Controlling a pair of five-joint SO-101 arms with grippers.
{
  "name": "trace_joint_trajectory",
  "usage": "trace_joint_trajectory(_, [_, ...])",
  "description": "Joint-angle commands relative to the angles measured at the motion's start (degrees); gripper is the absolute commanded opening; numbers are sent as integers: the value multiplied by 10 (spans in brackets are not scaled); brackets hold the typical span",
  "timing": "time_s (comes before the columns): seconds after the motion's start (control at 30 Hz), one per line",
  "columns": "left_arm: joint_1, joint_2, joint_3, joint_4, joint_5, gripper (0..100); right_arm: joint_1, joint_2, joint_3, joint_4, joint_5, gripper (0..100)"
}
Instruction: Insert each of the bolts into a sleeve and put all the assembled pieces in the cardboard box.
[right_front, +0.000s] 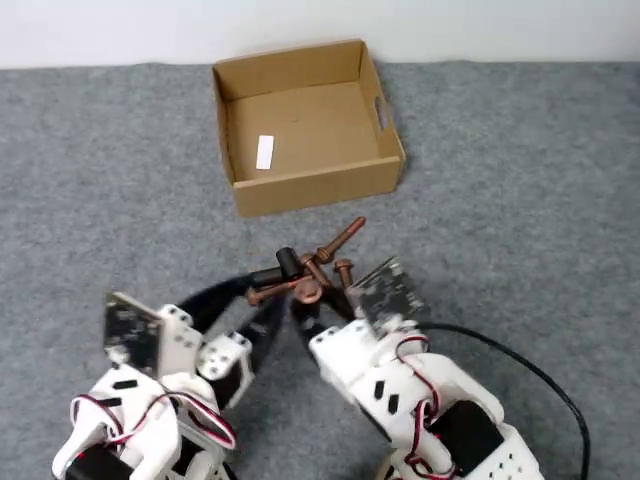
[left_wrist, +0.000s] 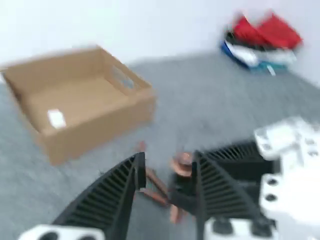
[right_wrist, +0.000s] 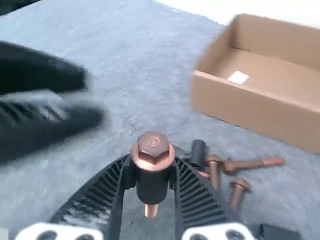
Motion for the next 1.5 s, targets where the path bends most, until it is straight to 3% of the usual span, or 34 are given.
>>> trace_joint_trajectory(0.0, [-66,2,-19,-47,-4,6,65,14,-45,-15,-38,8])
trace_joint_trajectory(0.13, [-127,2,24,-48,-11,3,129,100,-104,-20,-68,8])
trace_joint_trajectory(0.33, [-200,1,174,-57,-98,3,179,308,-273,-21,-93,8])
trace_joint_trajectory(0.47, [-236,1,262,-103,-178,4,195,448,-391,-21,-93,8])
trace_joint_trajectory(0.63, [-284,1,334,-184,-225,4,220,611,-533,-54,-91,8])
trace_joint_trajectory(1.03, [-290,4,349,-164,-229,4,224,960,-804,-195,34,9])
trace_joint_trajectory(1.2, [-291,4,349,-117,-229,4,224,1068,-871,-200,38,9])
trace_joint_trajectory(1.47, [-292,4,349,-111,-207,4,225,1157,-880,-199,38,9])
